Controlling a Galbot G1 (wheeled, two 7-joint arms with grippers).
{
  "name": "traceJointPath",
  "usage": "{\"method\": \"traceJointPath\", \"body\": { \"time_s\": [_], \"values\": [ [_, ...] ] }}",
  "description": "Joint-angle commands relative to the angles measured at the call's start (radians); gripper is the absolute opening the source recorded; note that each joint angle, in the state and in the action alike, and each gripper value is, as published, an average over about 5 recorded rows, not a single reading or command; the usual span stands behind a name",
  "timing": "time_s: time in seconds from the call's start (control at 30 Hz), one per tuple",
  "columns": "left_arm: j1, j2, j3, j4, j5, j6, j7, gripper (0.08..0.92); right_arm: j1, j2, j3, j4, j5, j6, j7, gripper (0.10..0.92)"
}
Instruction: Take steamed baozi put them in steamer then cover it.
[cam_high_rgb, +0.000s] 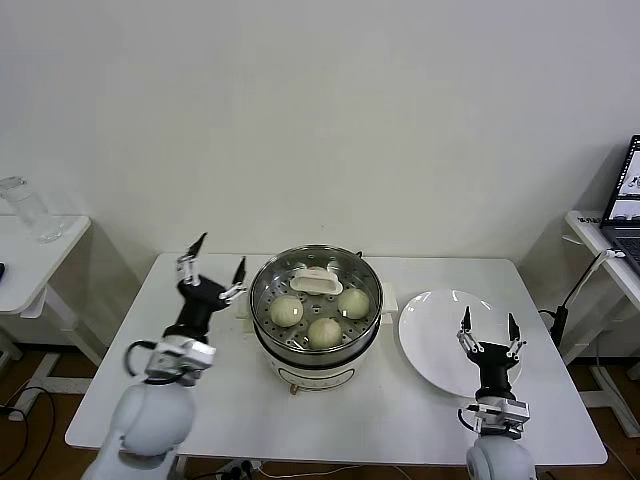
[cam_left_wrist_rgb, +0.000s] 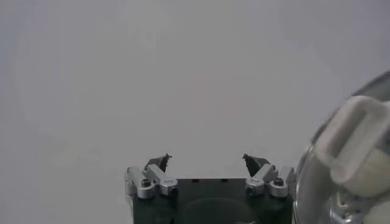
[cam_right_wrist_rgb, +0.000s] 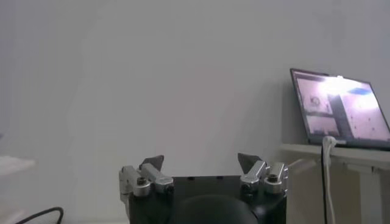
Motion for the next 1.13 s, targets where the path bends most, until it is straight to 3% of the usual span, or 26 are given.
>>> {"method": "traceJointPath", "body": {
  "time_s": [0.03, 0.3, 1.13],
  "values": [
    [0.226, -0.004, -0.257, 0.149, -0.446, -0.415, -0.010, 0.823, -0.037, -0.037, -0.009, 0.056, 0.119, -0.097, -0.015, 0.823],
    [0.259, -0.005, -0.270, 0.188, -0.501, -0.477, 0.068, 0.823, -0.040, -0.043, -0.020, 0.077, 0.118, -0.140, -0.007, 0.823],
    [0.254, -0.025, -0.260, 0.222, -0.447, -0.473, 0.103, 0.823, -0.053, -0.047, -0.015, 0.086, 0.095, -0.117, -0.019, 0.823]
  ]
}}
